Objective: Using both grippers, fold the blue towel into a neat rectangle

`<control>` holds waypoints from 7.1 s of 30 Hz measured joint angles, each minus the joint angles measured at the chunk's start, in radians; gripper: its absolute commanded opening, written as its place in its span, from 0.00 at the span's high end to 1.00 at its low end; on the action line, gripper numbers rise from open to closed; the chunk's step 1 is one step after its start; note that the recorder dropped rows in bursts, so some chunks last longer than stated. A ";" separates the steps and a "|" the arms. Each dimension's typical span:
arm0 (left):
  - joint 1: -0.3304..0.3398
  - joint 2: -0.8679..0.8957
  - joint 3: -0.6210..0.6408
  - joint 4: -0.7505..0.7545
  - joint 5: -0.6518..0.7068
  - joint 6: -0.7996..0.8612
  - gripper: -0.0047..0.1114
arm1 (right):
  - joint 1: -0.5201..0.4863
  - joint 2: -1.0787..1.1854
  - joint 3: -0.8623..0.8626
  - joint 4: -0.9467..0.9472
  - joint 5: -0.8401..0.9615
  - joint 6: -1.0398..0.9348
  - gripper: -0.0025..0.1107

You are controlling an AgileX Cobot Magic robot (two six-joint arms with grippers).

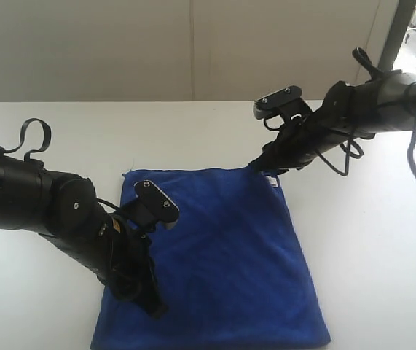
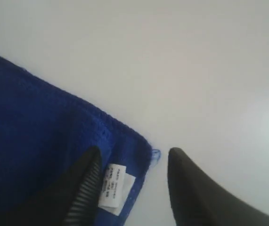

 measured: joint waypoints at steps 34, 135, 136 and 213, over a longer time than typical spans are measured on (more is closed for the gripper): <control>0.000 0.000 0.000 0.000 0.000 0.000 0.96 | 0.138 0.022 0.000 -0.005 0.040 -0.005 0.61; 0.000 -0.445 0.120 -0.130 0.555 0.601 0.52 | 0.175 -0.812 0.547 -0.025 0.555 -0.547 0.57; 0.000 -0.445 0.134 -0.130 0.512 0.621 0.49 | 0.188 -0.812 0.575 -0.027 0.532 -0.573 0.54; 0.000 -0.203 0.245 0.005 0.096 0.708 0.50 | 0.298 -0.542 0.785 -0.196 0.198 -0.705 0.58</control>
